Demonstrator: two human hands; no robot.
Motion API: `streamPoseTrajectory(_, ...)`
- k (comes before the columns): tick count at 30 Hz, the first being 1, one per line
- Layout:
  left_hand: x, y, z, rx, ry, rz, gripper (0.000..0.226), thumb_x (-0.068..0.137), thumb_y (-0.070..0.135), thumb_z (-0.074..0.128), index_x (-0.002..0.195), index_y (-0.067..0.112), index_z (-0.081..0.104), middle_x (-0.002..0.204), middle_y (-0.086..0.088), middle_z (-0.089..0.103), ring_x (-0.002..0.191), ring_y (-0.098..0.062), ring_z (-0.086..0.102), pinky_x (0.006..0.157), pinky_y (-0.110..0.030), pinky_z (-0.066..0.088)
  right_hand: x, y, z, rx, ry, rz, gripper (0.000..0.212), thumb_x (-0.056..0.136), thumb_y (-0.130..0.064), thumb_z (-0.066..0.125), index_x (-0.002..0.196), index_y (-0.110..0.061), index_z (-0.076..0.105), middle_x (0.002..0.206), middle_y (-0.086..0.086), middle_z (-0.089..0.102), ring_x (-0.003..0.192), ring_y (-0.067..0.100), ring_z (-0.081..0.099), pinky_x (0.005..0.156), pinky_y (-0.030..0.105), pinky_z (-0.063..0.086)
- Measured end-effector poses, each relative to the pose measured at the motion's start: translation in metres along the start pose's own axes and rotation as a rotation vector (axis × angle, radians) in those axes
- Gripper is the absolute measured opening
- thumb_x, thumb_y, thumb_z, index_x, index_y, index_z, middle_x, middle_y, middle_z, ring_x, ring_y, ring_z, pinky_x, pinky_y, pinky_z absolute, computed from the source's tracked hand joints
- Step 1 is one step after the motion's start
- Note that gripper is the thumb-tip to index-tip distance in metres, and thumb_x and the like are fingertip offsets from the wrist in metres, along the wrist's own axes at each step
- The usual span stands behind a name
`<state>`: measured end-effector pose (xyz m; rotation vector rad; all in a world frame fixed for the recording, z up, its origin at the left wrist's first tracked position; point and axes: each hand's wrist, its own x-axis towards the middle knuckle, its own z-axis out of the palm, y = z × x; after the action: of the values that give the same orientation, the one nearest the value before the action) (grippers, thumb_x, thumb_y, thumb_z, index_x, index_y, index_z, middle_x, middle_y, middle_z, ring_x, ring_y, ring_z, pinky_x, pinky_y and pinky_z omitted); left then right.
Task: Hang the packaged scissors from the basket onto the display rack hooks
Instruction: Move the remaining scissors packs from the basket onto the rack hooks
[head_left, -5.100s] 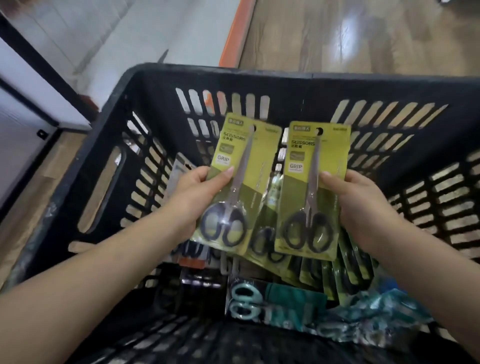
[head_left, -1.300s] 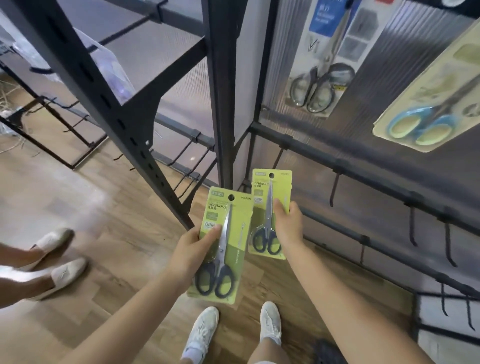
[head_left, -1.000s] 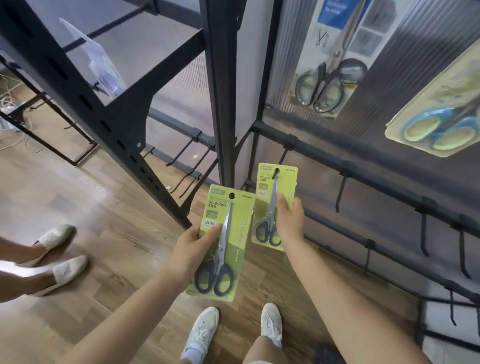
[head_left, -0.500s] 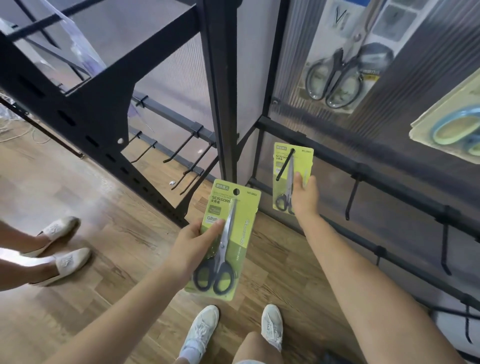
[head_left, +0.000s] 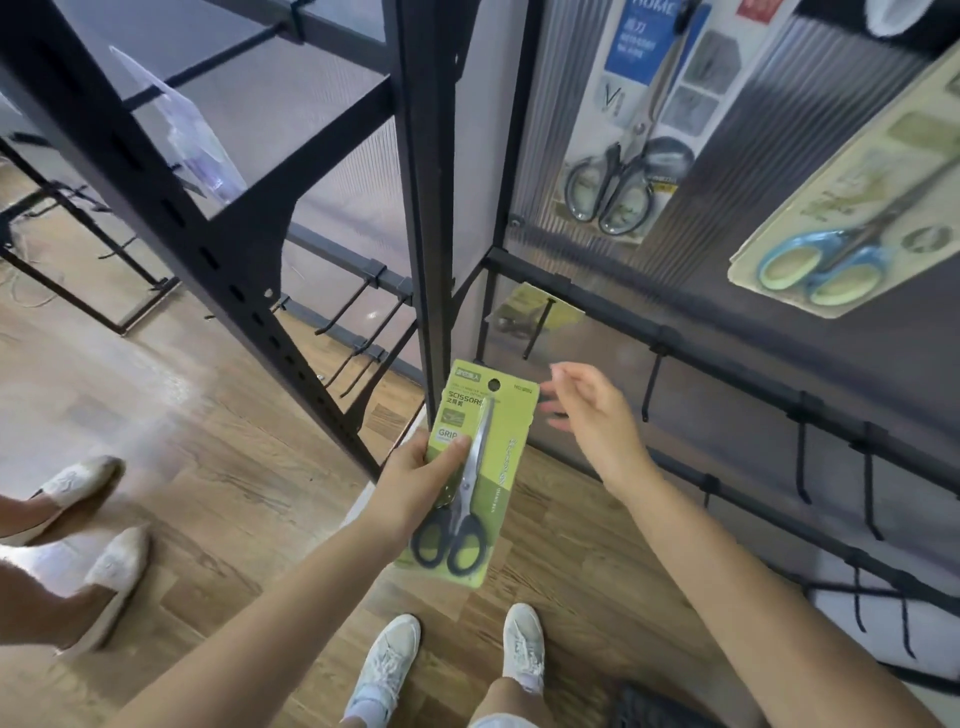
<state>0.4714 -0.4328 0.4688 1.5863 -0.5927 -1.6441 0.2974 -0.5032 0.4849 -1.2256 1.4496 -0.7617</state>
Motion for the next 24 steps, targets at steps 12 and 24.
streamPoseTrajectory(12,-0.006,-0.009,0.003,0.06,-0.088,0.003,0.025,0.091,0.027,0.059,0.107,0.009,0.064,0.1,-0.01,0.072,0.091,-0.026,0.069,0.081,-0.04,0.057,-0.021,-0.027,-0.005,-0.148,-0.064,0.063,0.012,0.094,-0.014,0.053,0.084,-0.019,0.05,0.086,0.002,0.062,0.073,0.007,0.061,0.059,0.016,0.053)
streamPoseTrajectory(24,0.033,-0.028,0.002,0.21,0.116,0.024,0.012,0.092,0.017,0.058,0.09,0.006,0.057,0.078,-0.002,0.061,0.07,-0.011,0.057,0.065,-0.017,0.047,0.018,-0.013,0.004,-0.203,0.082,0.031,0.015,0.094,-0.015,0.054,0.081,-0.022,0.05,0.085,0.001,0.058,0.074,0.016,0.059,0.074,0.04,0.056)
